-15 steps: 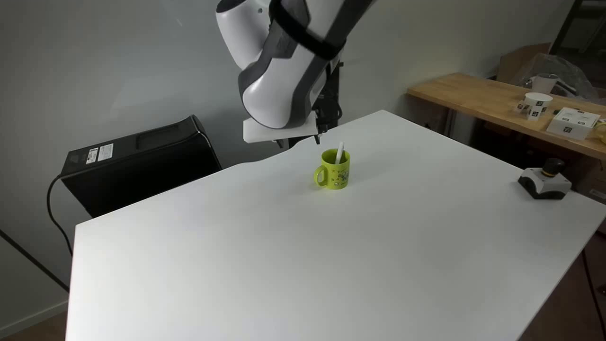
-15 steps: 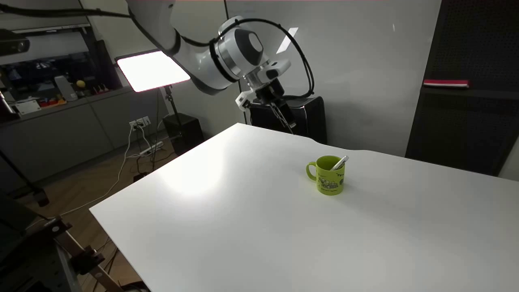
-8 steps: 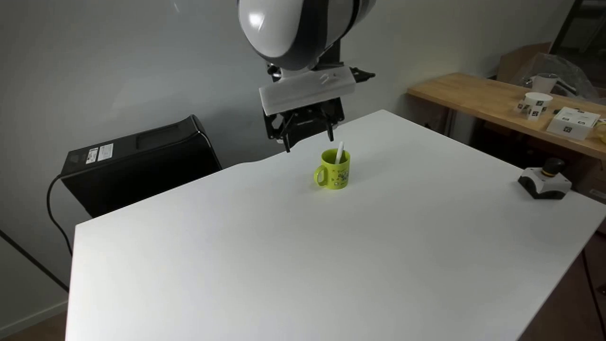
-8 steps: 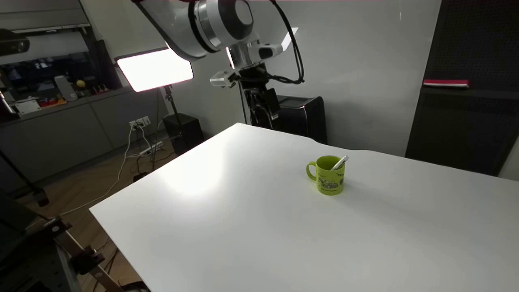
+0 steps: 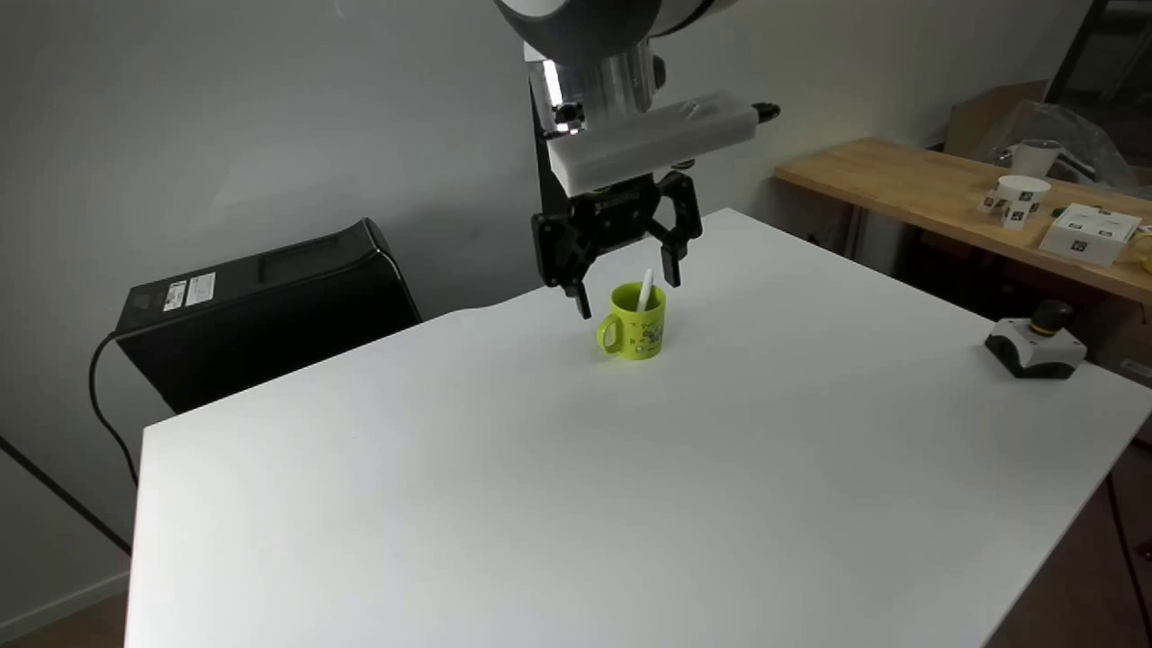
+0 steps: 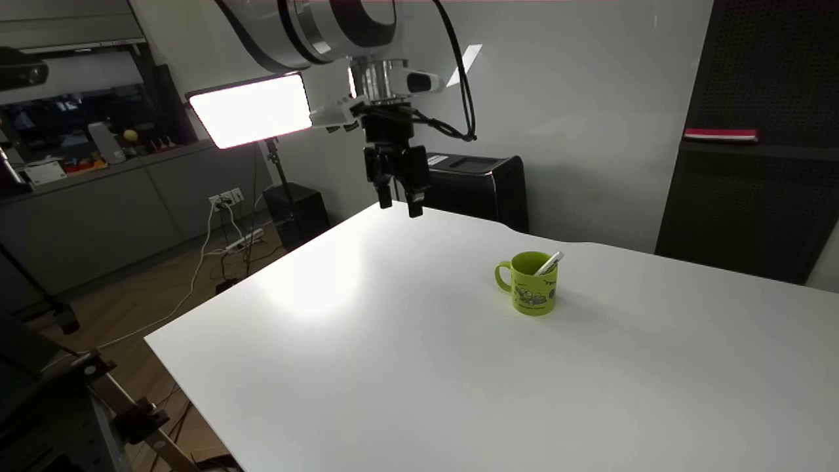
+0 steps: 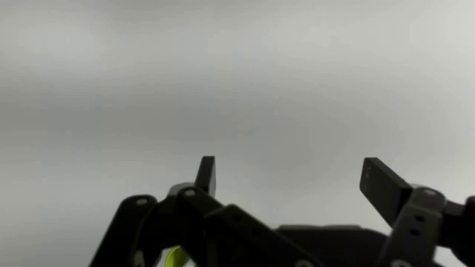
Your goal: Put the marker in the cup
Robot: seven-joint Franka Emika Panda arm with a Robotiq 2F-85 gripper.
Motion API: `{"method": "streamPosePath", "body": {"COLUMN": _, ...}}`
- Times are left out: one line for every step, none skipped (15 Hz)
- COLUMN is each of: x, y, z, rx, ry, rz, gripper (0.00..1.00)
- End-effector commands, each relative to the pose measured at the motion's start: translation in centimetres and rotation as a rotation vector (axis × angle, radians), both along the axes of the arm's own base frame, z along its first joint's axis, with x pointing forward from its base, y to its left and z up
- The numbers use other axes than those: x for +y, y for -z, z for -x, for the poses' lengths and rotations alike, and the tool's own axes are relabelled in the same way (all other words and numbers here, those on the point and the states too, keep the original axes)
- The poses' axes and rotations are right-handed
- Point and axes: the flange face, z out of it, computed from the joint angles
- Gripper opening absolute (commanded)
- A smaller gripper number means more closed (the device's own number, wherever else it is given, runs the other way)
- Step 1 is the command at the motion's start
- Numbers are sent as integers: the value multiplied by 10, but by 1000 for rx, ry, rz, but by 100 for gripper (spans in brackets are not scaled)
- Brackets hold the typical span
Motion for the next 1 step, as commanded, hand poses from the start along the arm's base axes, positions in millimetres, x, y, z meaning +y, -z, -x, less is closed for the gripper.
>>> {"method": "streamPosePath", "body": {"x": 1, "y": 0, "z": 0, "rx": 3, "ry": -1, "rz": 0, "gripper": 100}}
